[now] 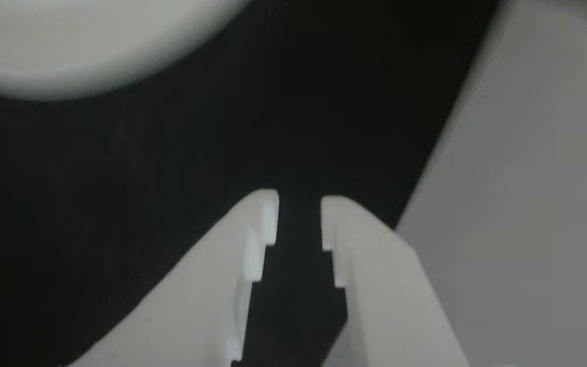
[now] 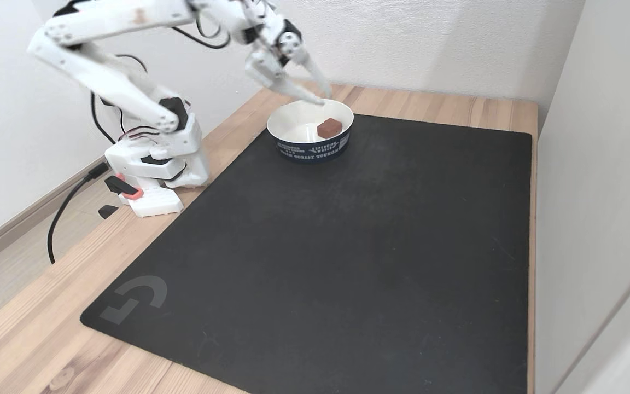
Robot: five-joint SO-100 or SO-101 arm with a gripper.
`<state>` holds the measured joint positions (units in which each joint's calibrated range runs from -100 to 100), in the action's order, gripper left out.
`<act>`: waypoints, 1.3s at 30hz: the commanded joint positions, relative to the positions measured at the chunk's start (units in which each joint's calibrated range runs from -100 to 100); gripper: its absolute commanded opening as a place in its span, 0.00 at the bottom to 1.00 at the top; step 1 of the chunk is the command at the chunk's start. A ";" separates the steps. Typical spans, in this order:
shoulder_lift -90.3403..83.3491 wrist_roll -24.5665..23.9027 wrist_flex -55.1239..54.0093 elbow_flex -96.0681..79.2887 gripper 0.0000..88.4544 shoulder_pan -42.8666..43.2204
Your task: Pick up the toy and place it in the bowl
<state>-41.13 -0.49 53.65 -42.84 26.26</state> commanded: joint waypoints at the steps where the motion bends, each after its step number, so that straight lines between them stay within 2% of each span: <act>1: -6.60 -0.09 -0.22 -0.73 0.03 -10.41; 5: -14.27 0.18 -1.07 -9.03 0.02 -19.11; 10: -26.27 0.38 -6.23 -23.99 0.02 -24.04; 19: -42.61 0.38 -7.17 -43.28 0.02 -25.30; 28: -48.95 0.38 -6.23 -54.00 0.02 -25.38; 39: -58.62 -0.03 1.39 -56.16 0.03 -25.30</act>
<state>-97.25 -0.28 53.06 -98.21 1.29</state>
